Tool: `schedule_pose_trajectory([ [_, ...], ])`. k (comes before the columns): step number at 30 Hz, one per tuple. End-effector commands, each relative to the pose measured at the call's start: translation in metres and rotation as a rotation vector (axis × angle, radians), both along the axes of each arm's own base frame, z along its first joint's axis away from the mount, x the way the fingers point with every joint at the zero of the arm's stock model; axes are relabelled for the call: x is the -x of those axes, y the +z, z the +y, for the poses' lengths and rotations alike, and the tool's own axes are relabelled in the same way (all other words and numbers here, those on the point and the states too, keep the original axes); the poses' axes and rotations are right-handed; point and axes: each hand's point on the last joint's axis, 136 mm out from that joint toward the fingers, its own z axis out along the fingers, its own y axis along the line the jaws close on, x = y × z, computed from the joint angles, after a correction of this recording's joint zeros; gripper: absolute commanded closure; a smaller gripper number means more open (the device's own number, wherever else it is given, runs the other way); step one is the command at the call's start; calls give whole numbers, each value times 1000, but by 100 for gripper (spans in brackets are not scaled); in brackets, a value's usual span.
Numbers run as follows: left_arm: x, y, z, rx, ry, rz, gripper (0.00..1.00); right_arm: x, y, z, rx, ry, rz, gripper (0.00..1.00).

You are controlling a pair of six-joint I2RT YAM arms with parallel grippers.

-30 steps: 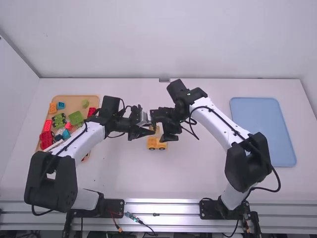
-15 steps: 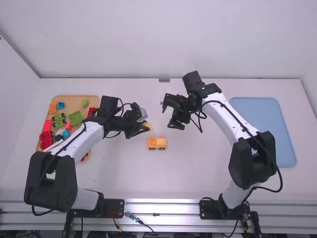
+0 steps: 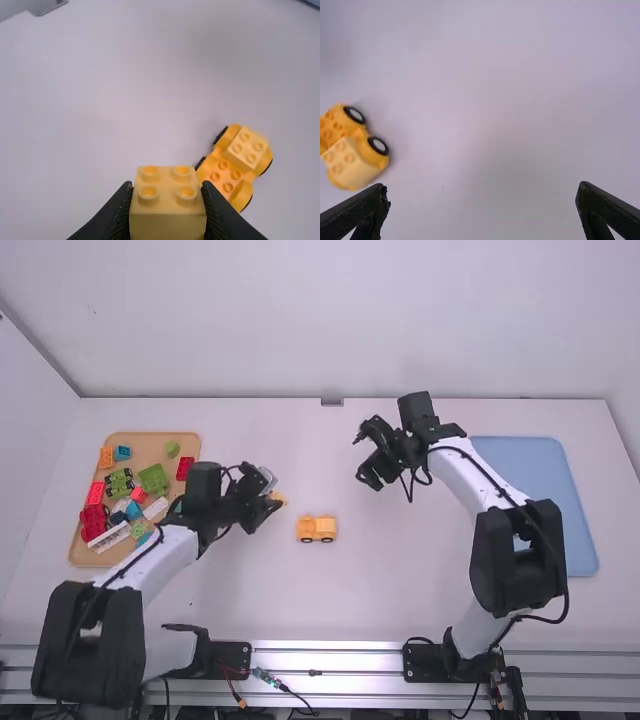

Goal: Assemble lego blocks to make yellow taxi

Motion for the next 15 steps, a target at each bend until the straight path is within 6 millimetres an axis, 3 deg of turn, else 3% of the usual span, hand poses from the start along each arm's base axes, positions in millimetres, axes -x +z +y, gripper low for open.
schedule_pose_trajectory([
  [1, 12, -5, 6, 28, 71, 31, 67, -1, 0, -1, -34, -77, 23, 1],
  [7, 21, -27, 20, -4, 177, 107, 64, -7, -13, 3, -72, -167, 8, 1],
  [13, 21, -42, 23, -24, 197, 154, 66, 1, -48, 5, -20, -265, -28, 1],
  [15, 21, -44, 23, -28, 199, 157, 64, 3, -49, 6, -13, -275, -41, 1],
])
